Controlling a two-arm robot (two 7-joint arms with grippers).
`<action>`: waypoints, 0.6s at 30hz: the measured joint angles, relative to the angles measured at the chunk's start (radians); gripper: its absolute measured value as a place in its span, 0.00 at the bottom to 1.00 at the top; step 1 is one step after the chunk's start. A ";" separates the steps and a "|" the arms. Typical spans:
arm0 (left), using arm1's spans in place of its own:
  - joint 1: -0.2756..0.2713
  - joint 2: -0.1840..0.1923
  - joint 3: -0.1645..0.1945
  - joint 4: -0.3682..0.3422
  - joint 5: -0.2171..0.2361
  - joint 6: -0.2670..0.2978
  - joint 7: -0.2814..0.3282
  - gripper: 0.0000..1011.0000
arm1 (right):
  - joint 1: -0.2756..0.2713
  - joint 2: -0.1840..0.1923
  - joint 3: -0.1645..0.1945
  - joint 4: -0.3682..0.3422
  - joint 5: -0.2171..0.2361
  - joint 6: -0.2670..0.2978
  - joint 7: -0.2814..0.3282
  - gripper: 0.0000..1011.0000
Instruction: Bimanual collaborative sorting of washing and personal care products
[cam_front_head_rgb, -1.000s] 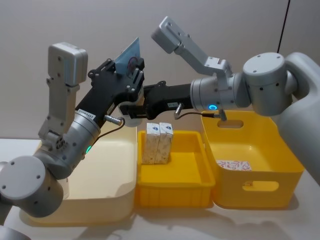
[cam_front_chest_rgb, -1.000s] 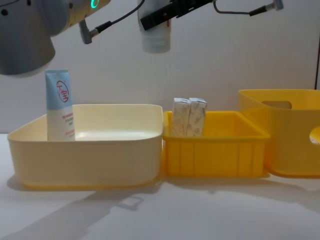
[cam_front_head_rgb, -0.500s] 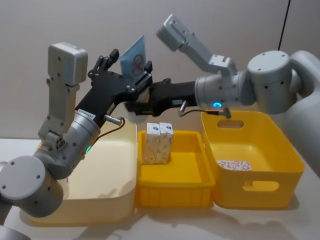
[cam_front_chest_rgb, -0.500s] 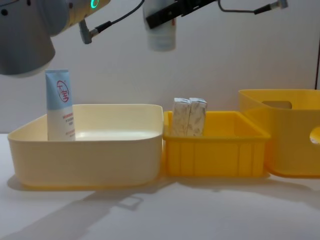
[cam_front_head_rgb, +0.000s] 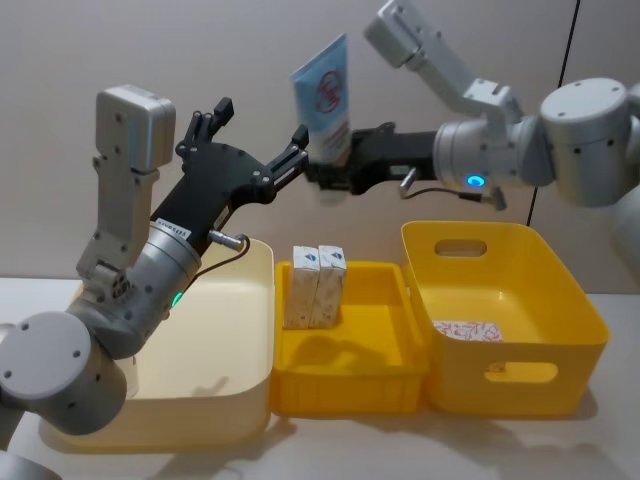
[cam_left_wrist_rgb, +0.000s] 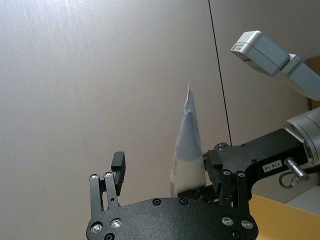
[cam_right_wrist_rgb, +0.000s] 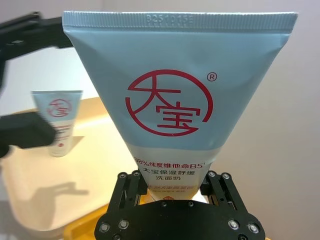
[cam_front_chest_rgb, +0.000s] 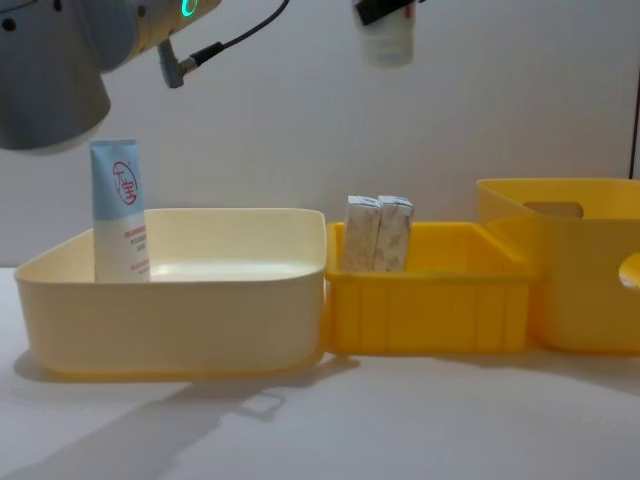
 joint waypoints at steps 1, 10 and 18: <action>0.000 0.000 0.000 0.000 0.000 0.000 0.000 0.99 | 0.000 0.000 0.000 0.000 0.000 0.000 0.000 0.54; 0.000 0.000 0.000 0.000 0.000 0.000 0.000 0.99 | 0.000 0.025 0.036 -0.007 -0.008 0.057 -0.095 0.54; 0.000 0.000 0.000 0.000 0.000 0.000 0.000 0.99 | -0.005 0.039 0.062 -0.004 -0.020 0.115 -0.168 0.54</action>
